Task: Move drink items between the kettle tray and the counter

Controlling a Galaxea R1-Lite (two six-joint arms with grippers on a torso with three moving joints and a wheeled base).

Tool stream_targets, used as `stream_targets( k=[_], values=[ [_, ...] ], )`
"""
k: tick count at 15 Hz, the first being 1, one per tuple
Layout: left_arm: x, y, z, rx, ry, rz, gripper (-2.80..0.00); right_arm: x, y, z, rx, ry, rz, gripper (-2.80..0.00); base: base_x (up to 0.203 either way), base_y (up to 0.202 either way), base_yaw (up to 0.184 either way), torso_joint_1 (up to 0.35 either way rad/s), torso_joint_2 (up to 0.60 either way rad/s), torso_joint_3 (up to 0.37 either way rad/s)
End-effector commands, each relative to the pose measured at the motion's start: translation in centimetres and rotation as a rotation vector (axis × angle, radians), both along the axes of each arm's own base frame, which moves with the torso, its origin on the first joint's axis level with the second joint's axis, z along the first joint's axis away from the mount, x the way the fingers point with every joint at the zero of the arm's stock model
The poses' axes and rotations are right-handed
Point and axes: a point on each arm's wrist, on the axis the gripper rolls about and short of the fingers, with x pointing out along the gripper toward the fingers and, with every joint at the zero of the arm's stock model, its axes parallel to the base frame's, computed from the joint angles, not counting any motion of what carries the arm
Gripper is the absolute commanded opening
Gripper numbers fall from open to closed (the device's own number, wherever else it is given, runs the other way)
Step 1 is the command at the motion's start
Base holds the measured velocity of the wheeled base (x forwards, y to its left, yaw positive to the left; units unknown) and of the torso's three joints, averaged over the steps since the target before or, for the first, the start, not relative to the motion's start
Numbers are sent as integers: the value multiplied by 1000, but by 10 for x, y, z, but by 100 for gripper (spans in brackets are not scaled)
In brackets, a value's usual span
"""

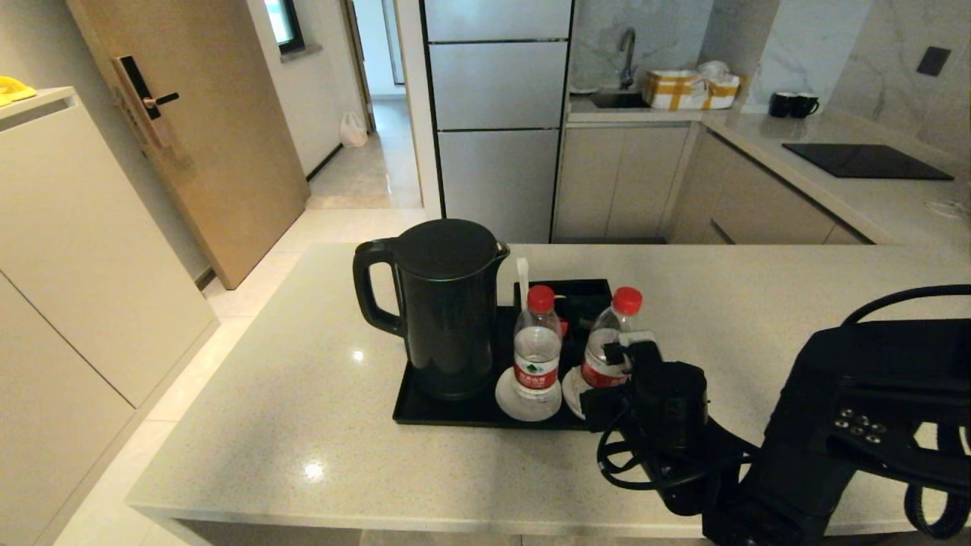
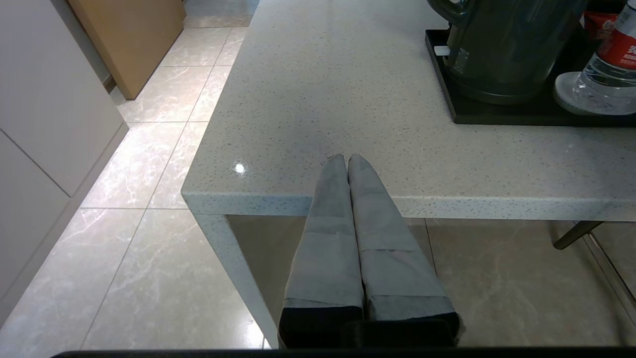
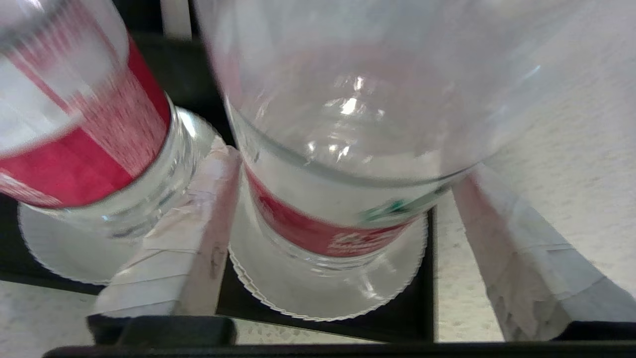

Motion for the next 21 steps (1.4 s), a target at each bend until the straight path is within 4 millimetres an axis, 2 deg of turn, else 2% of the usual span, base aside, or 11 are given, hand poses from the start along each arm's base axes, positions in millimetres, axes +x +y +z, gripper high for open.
stream_targets(
  k=[1,11,13,15,18,19,21],
  values=[
    [0,0,0,0,3,-1,-280,-7,-5,21,23,-39,0,0,0,0,0,0,0,0],
    [0,0,0,0,3,1,-280,-55,-42,68,12,-56,-2,0,0,0,0,0,0,0],
    [0,0,0,0,3,1,-280,-67,-52,90,33,-94,-30,0,0,0,0,0,0,0],
    [0,0,0,0,3,2,-280,-82,-69,106,40,-116,-80,0,0,0,0,0,0,0],
    [0,0,0,0,3,1,-280,-109,-113,130,47,-153,-229,0,0,0,0,0,0,0],
    [0,0,0,0,3,-1,-280,-119,-128,137,38,-153,-278,-280,0,0,0,0,0,0],
    [0,0,0,0,3,0,-280,-145,-149,151,11,-137,-332,-280,0,0,0,0,0,0]
  ],
)
